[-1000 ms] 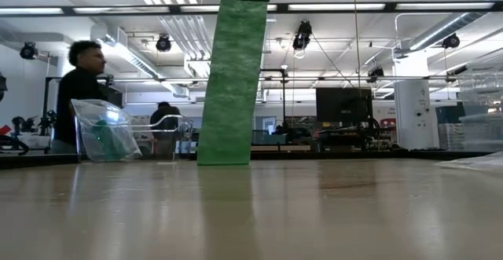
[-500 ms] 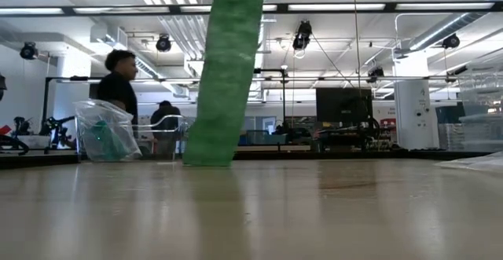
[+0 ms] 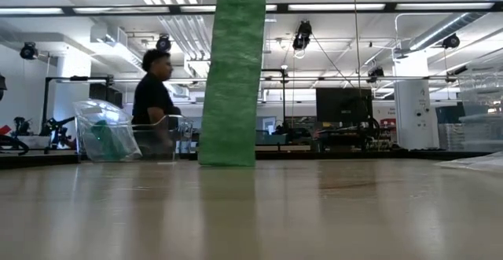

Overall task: Roll bandage
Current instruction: Roll the green bandage

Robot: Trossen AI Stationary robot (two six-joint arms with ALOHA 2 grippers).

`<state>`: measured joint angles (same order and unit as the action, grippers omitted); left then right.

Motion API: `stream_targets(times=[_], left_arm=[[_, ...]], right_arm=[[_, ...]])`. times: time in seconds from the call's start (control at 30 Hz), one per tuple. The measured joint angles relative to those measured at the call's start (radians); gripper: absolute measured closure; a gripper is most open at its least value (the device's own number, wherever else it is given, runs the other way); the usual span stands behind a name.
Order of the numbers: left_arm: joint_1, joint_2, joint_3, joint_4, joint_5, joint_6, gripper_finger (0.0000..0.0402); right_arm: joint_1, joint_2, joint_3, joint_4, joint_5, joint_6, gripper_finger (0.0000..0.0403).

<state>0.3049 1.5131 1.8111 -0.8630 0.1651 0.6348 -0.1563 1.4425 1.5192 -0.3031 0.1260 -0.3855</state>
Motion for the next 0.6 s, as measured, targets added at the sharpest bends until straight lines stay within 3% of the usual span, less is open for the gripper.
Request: stream_targets(times=[0.1,0.27,0.6], left_arm=[[-0.001,0.002,-0.001,-0.001,-0.002,0.002,0.0375],[-0.004,0.002,-0.003,-0.002,-0.007,0.01,0.0374],[-0.009,-0.011,-0.003,0.001,-0.001,0.01,0.0375]], right_arm=[[-0.004,0.022,0.002,0.016,0.006,0.0,0.0335],[-0.018,0.038,0.013,-0.026,-0.004,0.003,0.0393],[-0.035,0.019,0.016,-0.163,0.0,0.0,0.0402]])
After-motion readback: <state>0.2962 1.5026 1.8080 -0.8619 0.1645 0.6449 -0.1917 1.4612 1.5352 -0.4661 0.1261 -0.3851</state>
